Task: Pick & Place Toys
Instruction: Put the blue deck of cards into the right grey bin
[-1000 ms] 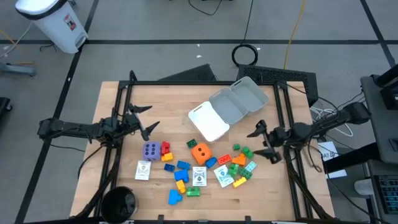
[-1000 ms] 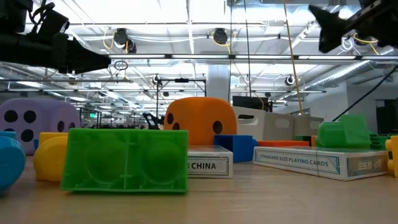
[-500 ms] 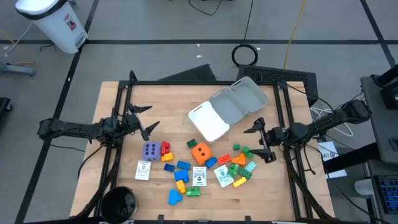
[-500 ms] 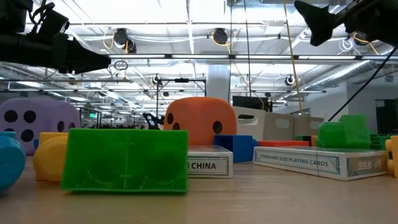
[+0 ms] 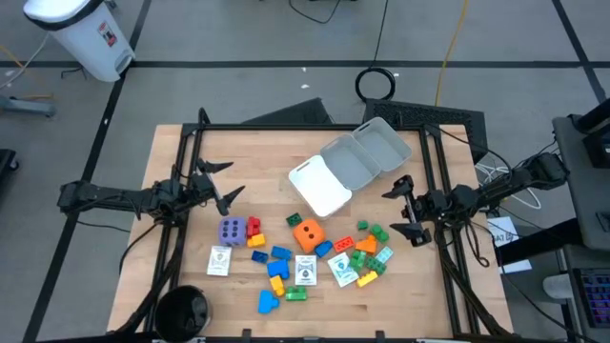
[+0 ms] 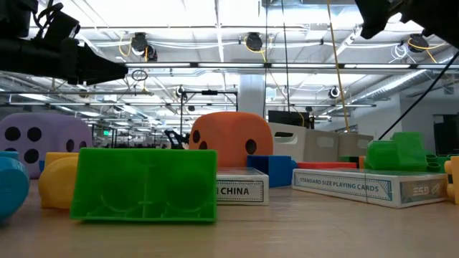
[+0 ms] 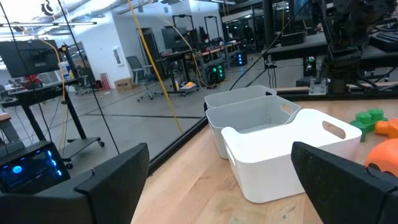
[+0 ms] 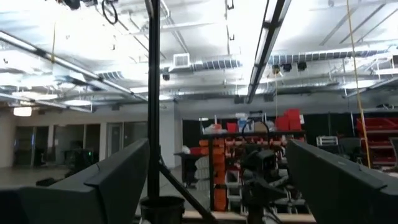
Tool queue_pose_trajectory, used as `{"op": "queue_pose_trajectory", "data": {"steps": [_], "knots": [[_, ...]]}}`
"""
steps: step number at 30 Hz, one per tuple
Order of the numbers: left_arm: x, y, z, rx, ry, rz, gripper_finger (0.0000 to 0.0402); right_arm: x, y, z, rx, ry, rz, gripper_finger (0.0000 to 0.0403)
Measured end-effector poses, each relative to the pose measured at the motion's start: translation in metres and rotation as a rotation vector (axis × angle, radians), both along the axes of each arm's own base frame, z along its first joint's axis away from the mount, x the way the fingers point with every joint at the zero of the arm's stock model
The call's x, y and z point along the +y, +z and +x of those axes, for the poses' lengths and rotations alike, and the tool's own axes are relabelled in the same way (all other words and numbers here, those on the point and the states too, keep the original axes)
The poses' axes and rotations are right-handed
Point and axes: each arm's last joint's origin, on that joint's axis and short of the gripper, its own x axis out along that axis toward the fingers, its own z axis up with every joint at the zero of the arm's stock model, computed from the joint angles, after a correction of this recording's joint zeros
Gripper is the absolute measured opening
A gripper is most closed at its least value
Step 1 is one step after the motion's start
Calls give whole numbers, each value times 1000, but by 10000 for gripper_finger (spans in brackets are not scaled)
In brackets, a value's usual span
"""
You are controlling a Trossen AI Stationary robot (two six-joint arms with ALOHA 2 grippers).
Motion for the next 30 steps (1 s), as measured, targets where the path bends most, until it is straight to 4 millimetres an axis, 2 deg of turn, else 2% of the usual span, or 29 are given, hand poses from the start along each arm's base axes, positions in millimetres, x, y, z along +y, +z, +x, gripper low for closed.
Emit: {"op": "queue_pose_trajectory", "data": {"steps": [4,6,9,12,16,19,22,26,30], "knots": [[0,0,0,0,0,0,397,0,-3,3,37,-21,7,346],[0,0,0,-1,0,0,397,0,-7,8,120,-63,42,346],[0,0,0,0,0,0,397,3,-6,27,378,-140,27,345],[0,0,0,-1,0,0,397,7,6,46,720,-221,-21,345],[0,0,0,0,0,0,397,8,11,61,1084,-397,13,345],[0,0,0,0,0,0,397,11,1,68,1246,-441,35,345],[0,0,0,0,0,0,397,14,-15,71,1385,-393,40,345],[0,0,0,0,0,0,397,16,-26,72,1489,-343,79,345],[0,0,0,0,0,0,397,13,-33,64,1591,-412,163,345]]}}
